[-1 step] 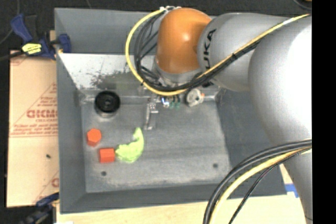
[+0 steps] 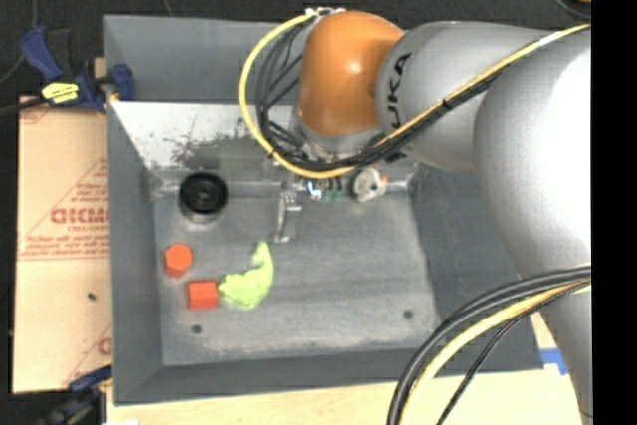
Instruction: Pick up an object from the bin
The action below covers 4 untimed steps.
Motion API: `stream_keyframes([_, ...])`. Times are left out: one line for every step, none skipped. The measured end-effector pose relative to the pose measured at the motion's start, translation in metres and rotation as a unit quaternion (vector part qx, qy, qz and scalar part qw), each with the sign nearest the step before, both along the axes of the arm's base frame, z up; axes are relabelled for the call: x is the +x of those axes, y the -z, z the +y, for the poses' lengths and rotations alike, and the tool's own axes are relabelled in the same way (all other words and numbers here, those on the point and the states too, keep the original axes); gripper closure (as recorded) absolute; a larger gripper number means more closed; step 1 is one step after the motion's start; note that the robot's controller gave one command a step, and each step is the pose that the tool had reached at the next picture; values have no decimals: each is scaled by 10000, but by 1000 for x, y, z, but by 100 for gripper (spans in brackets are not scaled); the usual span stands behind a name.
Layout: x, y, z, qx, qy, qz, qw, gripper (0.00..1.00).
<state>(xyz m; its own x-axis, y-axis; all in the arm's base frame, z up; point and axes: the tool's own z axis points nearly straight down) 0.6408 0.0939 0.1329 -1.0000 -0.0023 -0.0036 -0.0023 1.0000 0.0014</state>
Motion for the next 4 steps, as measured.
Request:
stream_keyframes([-56, 62, 25, -4, -1947, 27, 9809, 0])
stream_keyframes([-78, 15, 29, -9, -2293, -6, 9733, 0])
stream_keyframes([-74, 33, 40, -3, -3369, 0, 9415, 0])
stream_keyframes([-81, 63, 33, -7, -3096, -16, 9509, 0])
